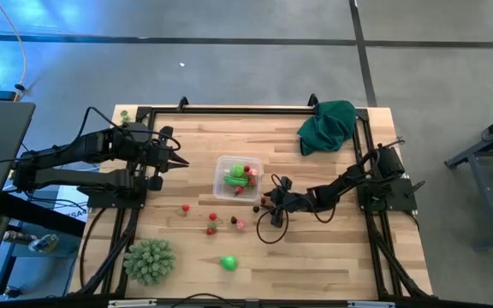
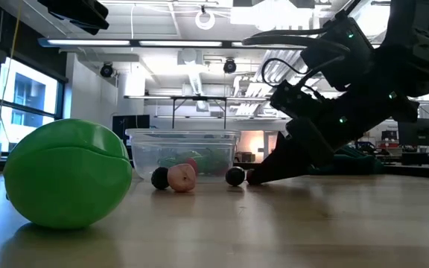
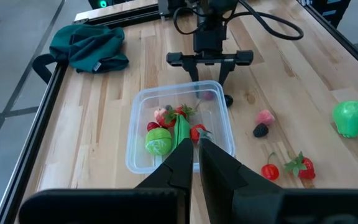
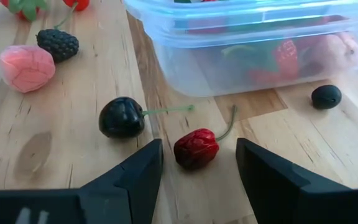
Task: Pick and placing Produce into tupperware
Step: Put the red cherry into the transparent container
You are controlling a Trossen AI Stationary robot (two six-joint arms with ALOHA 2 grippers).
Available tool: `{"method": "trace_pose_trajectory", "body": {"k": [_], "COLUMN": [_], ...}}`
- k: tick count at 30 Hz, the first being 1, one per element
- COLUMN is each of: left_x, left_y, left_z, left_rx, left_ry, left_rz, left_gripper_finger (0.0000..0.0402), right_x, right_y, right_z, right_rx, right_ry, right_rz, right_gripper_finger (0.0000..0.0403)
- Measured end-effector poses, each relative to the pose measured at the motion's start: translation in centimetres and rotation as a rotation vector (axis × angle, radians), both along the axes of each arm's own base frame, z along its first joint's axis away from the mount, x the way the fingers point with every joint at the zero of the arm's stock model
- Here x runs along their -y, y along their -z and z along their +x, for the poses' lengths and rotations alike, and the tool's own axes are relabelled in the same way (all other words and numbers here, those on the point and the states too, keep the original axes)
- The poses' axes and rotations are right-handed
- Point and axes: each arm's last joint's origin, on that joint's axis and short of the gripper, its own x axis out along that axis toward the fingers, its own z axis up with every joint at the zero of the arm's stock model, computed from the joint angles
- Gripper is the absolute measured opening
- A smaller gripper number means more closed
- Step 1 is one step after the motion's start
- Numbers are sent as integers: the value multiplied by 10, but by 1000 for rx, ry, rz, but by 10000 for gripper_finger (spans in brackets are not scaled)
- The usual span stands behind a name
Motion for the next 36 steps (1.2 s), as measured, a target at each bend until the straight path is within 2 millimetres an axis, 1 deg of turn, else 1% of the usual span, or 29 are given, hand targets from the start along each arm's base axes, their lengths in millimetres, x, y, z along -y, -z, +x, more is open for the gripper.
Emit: {"method": "trace_pose_trajectory", "body": {"k": [4,13,22,29,36], "left_x": [0,0,0,0,0], "left_y": [0,0,0,0,0], "left_z": [0,0,0,0,0], "left_rx": [0,0,0,0,0], "left_ry": [0,0,0,0,0], "left_rz": [0,0,0,0,0], "left_gripper_finger": [19,19,19,19,19], "right_x": [0,0,0,0,0], "right_y": [0,0,0,0,0], "right_z": [0,0,0,0,1], "right_rx": [0,0,0,0,7], "right_ry": [2,-3,-4,-7,-8], "right_rz": [3,7,8,10,11], "right_gripper_finger": [194,142,120,90,83]}}
